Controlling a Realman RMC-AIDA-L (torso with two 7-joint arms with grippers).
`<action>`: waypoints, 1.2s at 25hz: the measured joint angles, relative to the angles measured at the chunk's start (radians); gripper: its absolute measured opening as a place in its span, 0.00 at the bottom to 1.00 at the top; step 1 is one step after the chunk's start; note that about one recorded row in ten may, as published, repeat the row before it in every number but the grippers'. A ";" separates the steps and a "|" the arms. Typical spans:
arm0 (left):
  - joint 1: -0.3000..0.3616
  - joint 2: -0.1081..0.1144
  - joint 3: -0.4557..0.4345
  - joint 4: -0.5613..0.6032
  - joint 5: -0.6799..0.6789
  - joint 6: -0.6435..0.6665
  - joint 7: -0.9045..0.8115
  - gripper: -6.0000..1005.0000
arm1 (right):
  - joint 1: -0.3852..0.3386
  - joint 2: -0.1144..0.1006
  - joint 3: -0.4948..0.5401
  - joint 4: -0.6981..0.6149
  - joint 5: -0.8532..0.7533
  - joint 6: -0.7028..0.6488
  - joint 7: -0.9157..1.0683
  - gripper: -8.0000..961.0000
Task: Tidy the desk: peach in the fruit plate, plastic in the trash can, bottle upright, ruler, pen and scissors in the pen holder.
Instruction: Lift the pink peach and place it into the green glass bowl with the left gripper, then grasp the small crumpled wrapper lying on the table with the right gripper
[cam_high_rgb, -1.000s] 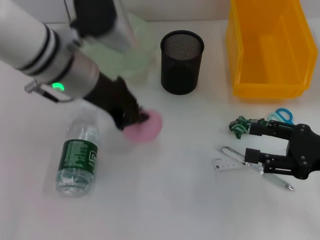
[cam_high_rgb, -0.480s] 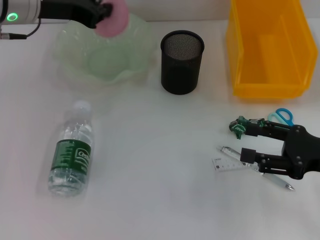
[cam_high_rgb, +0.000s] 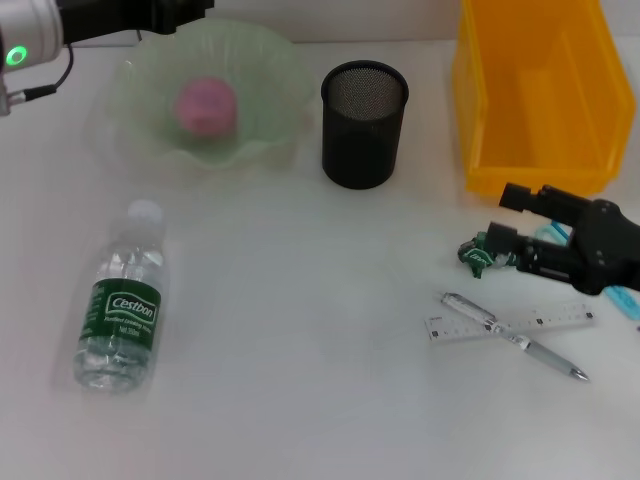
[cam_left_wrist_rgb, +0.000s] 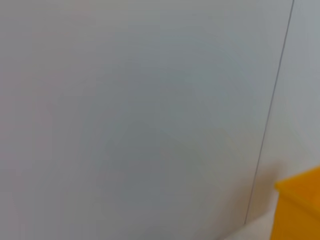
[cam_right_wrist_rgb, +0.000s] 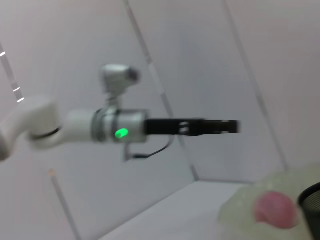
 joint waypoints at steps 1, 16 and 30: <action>0.029 0.000 0.002 -0.004 -0.086 -0.006 0.049 0.43 | 0.009 -0.002 0.011 0.023 0.002 0.023 -0.001 0.80; 0.223 0.091 -0.037 -0.048 -0.286 0.786 0.346 0.80 | 0.037 -0.039 0.088 -0.366 -0.058 0.006 0.320 0.80; 0.237 0.063 -0.043 -0.059 -0.231 0.903 0.379 0.81 | 0.168 -0.005 -0.238 -0.997 -0.548 -0.176 0.717 0.80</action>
